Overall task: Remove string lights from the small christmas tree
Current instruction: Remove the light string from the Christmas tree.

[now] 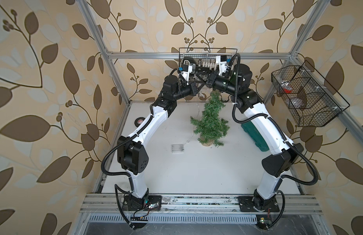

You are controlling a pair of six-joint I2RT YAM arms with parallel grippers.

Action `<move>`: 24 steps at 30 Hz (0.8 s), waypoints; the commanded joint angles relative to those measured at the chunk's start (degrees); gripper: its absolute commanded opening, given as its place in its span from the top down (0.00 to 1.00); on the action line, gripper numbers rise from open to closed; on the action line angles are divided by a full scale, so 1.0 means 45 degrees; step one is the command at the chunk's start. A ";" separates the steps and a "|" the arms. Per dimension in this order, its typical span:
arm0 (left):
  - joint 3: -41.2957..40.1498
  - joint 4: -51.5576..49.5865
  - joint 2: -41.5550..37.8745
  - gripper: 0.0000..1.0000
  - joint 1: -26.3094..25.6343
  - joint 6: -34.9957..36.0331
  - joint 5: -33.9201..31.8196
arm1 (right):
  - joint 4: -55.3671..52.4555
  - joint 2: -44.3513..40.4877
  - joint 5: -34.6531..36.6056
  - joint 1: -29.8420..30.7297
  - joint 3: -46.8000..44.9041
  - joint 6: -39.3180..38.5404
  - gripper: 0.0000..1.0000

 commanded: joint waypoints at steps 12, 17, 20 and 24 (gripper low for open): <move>0.0067 -0.0599 -0.1100 1.00 -0.0112 0.0468 -0.1508 | 0.0440 -0.1009 -0.0427 -0.0831 -0.0632 0.0143 0.86; 0.0630 -0.1834 -0.1155 1.00 -0.0035 0.0621 -0.2287 | 0.0098 -0.1220 -0.0668 -0.1458 -0.0596 0.0256 0.50; 0.1432 -0.2562 -0.0955 1.00 0.0061 0.0706 -0.2484 | -0.0163 -0.1595 -0.0804 -0.1793 -0.0853 0.0149 0.43; 0.3063 -0.3375 -0.0412 1.00 0.0210 0.0804 -0.2440 | -0.0867 -0.2601 -0.0510 -0.2357 -0.1805 -0.0299 0.41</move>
